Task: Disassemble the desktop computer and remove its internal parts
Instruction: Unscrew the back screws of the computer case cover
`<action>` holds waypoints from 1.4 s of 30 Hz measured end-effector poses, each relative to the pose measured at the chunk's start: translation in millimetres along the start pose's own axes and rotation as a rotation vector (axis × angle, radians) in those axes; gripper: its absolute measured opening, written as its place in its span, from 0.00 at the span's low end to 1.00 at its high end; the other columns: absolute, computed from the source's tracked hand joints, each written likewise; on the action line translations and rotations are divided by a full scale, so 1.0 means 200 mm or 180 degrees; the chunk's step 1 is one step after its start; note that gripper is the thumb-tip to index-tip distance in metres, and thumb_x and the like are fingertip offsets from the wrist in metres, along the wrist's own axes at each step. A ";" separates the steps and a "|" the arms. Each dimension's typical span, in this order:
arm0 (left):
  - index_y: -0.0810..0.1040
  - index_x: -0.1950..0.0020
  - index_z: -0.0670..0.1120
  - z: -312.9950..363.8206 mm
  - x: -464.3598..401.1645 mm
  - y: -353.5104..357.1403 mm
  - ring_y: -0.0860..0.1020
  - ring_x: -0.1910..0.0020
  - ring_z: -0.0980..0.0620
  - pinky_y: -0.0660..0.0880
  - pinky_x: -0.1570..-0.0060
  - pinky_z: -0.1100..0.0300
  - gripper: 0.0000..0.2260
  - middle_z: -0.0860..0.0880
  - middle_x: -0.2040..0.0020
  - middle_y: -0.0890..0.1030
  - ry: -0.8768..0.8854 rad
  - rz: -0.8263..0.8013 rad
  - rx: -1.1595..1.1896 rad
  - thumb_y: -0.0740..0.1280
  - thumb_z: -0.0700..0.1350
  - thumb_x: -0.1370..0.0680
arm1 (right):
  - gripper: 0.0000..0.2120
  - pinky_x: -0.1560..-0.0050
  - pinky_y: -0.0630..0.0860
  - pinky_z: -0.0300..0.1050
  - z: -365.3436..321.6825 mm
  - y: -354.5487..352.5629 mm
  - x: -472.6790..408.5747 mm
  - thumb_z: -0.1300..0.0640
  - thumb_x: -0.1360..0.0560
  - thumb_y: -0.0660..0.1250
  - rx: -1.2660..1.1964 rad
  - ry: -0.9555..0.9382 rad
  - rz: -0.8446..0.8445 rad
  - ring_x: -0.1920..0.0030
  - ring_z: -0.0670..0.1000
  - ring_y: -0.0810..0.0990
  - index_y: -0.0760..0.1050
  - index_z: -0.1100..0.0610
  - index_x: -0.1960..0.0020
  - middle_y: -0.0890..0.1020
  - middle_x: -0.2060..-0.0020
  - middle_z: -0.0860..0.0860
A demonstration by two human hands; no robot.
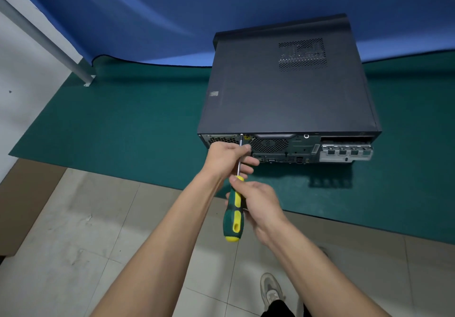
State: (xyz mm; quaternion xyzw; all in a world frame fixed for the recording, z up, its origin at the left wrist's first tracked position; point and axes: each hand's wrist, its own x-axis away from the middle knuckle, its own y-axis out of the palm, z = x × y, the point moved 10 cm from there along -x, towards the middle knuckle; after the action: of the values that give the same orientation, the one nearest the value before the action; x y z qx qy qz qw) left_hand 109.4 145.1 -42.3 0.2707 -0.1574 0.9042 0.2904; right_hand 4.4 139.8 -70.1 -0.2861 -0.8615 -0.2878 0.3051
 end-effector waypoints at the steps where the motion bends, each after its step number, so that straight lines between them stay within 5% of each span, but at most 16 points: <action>1: 0.74 0.59 0.38 0.01 0.00 0.00 0.75 0.80 0.54 0.71 0.80 0.66 0.08 0.46 0.73 0.81 -0.0001 0.0068 -0.0056 0.64 0.39 0.21 | 0.11 0.58 0.73 0.47 -0.01 0.00 0.00 0.55 0.25 0.68 0.0030 -0.0022 0.0032 0.64 0.56 0.76 0.72 0.61 0.60 0.77 0.66 0.58; 8: 0.74 0.57 0.36 -0.02 -0.01 0.06 0.75 0.81 0.56 0.73 0.81 0.66 0.14 0.45 0.74 0.81 -0.0219 -0.0079 0.0496 0.55 0.41 0.17 | 0.16 0.68 0.79 0.40 0.03 0.08 0.08 0.51 0.19 0.58 0.0249 0.0462 -0.0758 0.71 0.53 0.82 0.74 0.64 0.47 0.83 0.68 0.55; 15: 0.72 0.63 0.40 -0.02 0.00 0.01 0.71 0.83 0.53 0.67 0.82 0.67 0.11 0.46 0.77 0.78 -0.0069 0.0275 0.0174 0.63 0.41 0.21 | 0.14 0.67 0.75 0.39 -0.03 -0.02 0.09 0.50 0.23 0.65 0.0889 0.0016 -0.0048 0.69 0.51 0.79 0.72 0.56 0.65 0.82 0.71 0.51; 22: 0.72 0.62 0.37 -0.02 -0.01 0.04 0.76 0.81 0.54 0.73 0.82 0.65 0.15 0.46 0.77 0.79 0.0008 0.0258 0.0567 0.58 0.41 0.18 | 0.13 0.63 0.78 0.42 -0.01 0.00 0.11 0.52 0.19 0.58 0.0686 0.0304 -0.0389 0.69 0.53 0.82 0.74 0.62 0.50 0.83 0.65 0.54; 25: 0.73 0.61 0.36 -0.03 -0.01 0.05 0.77 0.80 0.53 0.73 0.81 0.64 0.16 0.45 0.76 0.80 -0.0064 0.0031 0.0738 0.56 0.43 0.17 | 0.10 0.70 0.76 0.36 -0.05 0.00 0.10 0.54 0.22 0.65 0.0902 0.0079 -0.0135 0.71 0.50 0.79 0.73 0.61 0.56 0.81 0.64 0.57; 30: 0.74 0.60 0.40 0.00 -0.02 -0.03 0.76 0.81 0.53 0.71 0.81 0.66 0.09 0.46 0.75 0.80 -0.0010 0.0056 0.0132 0.64 0.42 0.21 | 0.17 0.63 0.66 0.43 -0.07 -0.05 0.09 0.48 0.29 0.71 0.1194 -0.0209 0.0422 0.65 0.52 0.71 0.66 0.56 0.63 0.73 0.65 0.56; 36: 0.73 0.61 0.36 0.01 -0.03 -0.02 0.77 0.81 0.53 0.74 0.80 0.63 0.12 0.46 0.77 0.79 0.0098 0.0081 0.0286 0.61 0.40 0.19 | 0.12 0.68 0.76 0.42 -0.01 0.05 0.10 0.53 0.20 0.60 0.0343 0.0239 -0.0286 0.71 0.55 0.81 0.74 0.62 0.52 0.83 0.67 0.55; 42: 0.76 0.60 0.38 0.01 -0.01 -0.04 0.75 0.80 0.54 0.70 0.81 0.66 0.08 0.47 0.74 0.80 0.0176 0.0103 0.0115 0.65 0.40 0.22 | 0.14 0.60 0.75 0.47 -0.06 -0.02 0.07 0.51 0.28 0.72 0.0959 -0.0241 0.0359 0.65 0.56 0.78 0.71 0.57 0.64 0.81 0.66 0.58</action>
State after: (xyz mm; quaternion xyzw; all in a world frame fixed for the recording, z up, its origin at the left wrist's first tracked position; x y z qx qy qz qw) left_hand 116.9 149.8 -39.7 0.2483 -0.1373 0.9186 0.2750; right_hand -2.7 134.2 -53.9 -0.2958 -0.8883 -0.1268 0.3276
